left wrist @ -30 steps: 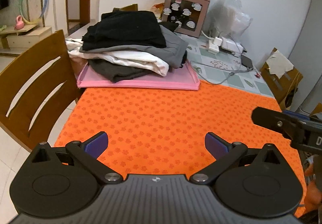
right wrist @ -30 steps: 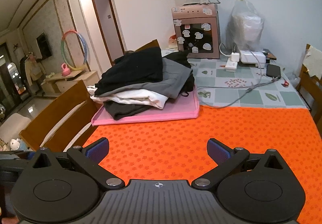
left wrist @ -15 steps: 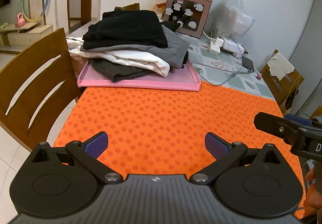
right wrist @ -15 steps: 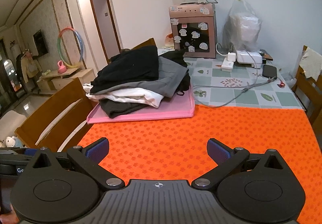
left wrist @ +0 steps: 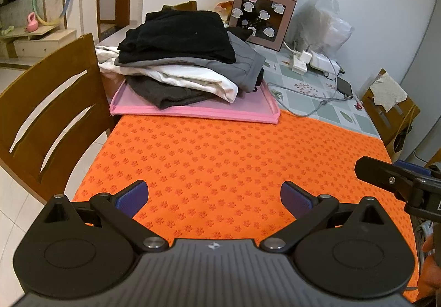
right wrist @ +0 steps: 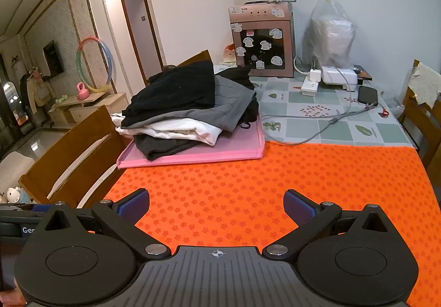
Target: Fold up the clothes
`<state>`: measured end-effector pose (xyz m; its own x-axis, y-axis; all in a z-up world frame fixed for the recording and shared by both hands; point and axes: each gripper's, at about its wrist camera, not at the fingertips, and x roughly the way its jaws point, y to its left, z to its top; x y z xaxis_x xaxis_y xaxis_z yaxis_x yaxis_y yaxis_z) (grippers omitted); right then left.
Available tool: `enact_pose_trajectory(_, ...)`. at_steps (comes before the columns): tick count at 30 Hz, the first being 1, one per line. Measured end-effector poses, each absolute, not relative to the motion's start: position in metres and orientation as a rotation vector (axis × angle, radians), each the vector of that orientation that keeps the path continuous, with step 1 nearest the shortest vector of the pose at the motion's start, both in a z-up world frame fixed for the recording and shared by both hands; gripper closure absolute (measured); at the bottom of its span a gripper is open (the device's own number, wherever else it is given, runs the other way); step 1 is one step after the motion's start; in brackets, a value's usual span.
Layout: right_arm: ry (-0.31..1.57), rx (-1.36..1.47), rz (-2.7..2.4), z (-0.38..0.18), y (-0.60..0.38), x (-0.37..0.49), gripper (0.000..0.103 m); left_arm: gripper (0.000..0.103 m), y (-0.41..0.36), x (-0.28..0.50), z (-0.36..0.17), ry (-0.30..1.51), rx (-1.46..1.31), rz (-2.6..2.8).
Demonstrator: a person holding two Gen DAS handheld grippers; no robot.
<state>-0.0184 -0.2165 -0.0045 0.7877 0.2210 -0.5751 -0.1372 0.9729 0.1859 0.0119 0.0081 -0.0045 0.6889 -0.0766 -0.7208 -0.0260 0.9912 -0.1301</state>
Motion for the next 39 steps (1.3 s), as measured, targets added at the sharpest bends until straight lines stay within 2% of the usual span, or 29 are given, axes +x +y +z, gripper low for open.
enact_pose_trajectory(39, 0.639, 0.141, 0.196, -0.003, -0.216, -0.027, 0.0, 0.0, 0.009, 0.004, -0.003, 0.808, -0.122, -0.021)
